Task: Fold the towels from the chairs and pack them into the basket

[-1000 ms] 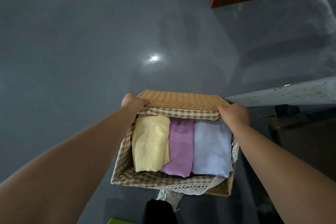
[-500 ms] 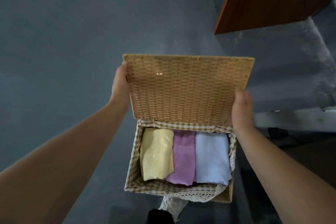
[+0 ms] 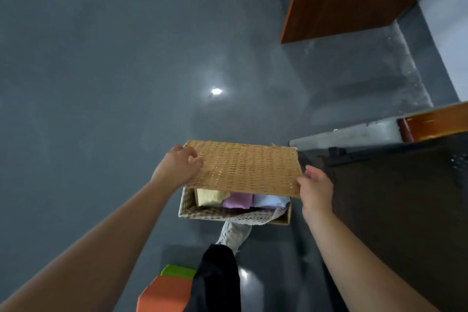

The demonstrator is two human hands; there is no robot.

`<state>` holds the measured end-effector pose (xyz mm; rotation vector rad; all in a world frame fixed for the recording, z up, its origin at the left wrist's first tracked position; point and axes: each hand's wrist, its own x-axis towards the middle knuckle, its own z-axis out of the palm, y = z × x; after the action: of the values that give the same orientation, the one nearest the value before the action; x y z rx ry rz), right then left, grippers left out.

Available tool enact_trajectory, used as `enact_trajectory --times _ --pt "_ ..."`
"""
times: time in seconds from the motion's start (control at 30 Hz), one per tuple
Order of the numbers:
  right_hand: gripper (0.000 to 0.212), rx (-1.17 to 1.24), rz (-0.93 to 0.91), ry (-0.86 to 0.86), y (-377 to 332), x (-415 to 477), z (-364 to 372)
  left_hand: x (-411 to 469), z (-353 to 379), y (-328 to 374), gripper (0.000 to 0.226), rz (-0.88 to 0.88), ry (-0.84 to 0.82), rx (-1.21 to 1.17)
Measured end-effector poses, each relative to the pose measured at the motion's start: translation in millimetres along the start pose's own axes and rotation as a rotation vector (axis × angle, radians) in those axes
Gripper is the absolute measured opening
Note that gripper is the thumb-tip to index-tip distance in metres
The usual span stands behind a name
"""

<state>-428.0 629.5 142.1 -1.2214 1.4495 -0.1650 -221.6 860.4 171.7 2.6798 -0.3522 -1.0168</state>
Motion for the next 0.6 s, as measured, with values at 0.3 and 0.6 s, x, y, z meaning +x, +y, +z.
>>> enact_trajectory --times 0.3,0.6 --pt "0.052 -0.544 -0.053 -0.08 131.6 15.9 1.2 -16.2 172.1 -21.1 0.095 0.279 -0.115 0.273" --pt "0.049 -0.752 -0.26 -0.028 222.2 48.4 15.6 3.0 268.3 -49.9 0.106 0.324 -0.006 0.553"
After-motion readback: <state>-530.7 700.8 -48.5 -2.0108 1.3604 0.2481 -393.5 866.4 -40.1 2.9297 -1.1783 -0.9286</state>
